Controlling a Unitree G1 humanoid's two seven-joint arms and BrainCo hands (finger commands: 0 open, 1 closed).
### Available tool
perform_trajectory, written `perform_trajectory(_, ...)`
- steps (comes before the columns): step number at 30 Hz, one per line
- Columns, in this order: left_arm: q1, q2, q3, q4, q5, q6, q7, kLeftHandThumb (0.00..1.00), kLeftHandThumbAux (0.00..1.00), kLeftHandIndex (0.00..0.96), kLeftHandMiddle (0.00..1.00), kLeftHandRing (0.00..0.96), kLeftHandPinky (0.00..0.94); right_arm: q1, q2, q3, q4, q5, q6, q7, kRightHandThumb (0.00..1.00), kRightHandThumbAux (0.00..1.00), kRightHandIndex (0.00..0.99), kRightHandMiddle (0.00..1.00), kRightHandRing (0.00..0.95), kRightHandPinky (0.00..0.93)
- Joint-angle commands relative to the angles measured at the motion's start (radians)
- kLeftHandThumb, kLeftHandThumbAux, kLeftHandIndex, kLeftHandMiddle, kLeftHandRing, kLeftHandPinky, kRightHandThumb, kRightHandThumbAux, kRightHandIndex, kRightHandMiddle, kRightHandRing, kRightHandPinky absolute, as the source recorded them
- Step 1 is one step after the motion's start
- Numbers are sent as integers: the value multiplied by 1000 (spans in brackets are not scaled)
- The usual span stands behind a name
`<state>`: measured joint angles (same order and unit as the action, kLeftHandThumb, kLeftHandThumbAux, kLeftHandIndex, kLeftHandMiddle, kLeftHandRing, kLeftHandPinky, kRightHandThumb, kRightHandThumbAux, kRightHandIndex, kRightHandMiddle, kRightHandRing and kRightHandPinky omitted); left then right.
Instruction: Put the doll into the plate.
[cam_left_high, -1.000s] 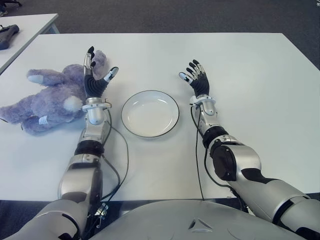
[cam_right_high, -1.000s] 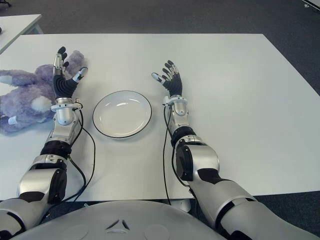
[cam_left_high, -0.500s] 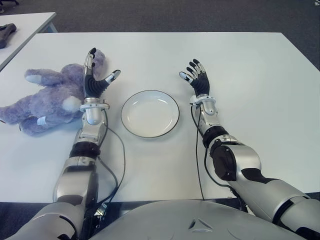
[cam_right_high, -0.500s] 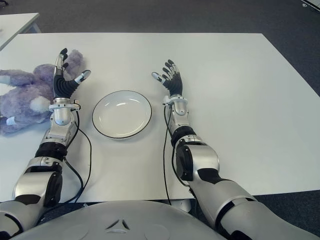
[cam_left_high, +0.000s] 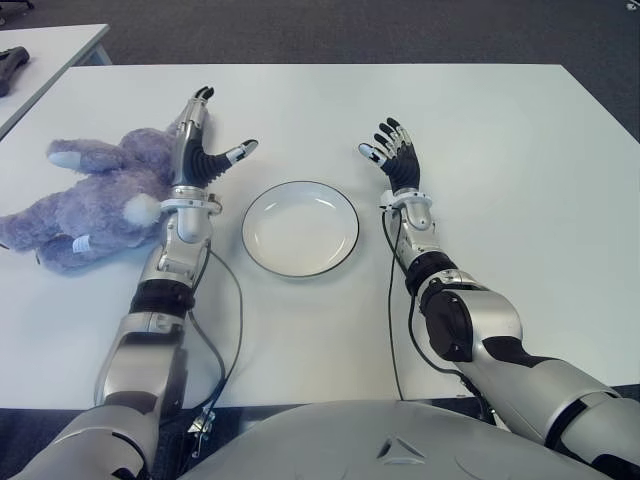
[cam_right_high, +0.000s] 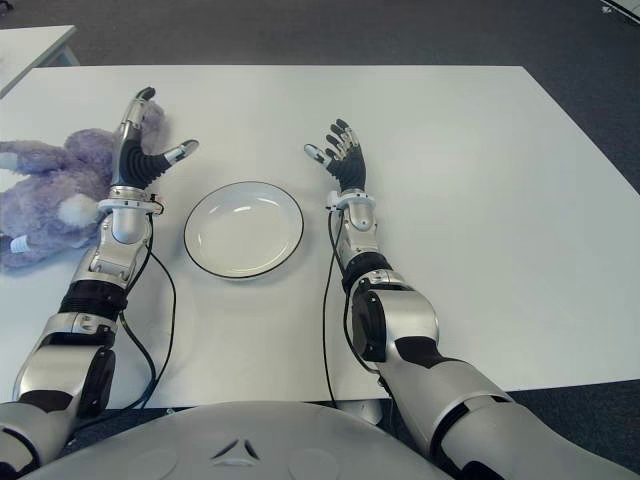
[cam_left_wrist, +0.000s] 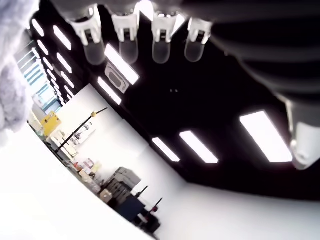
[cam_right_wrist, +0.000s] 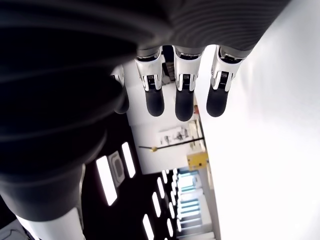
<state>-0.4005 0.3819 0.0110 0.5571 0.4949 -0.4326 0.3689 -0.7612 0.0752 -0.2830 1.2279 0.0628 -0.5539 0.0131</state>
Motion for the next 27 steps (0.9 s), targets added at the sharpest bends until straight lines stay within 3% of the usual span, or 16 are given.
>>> perform_trajectory(1, -5, 51, -66, -20, 121, 79, 26, 46, 447, 0, 26, 14, 0, 224, 111, -17, 131, 7, 107, -23, 0, 843, 104, 123, 117, 137)
perform_trajectory(10, -58, 119, -79, -78, 156, 112, -12, 90, 431, 0, 31, 37, 5, 222, 111, -15, 132, 6, 113, -19, 0, 851, 100, 116, 111, 130)
perform_trajectory(27, -40, 157, -65, -196, 146, 111, 0, 98, 408, 0, 43, 41, 0, 225, 111, -12, 132, 4, 109, -9, 0, 845, 85, 108, 106, 130)
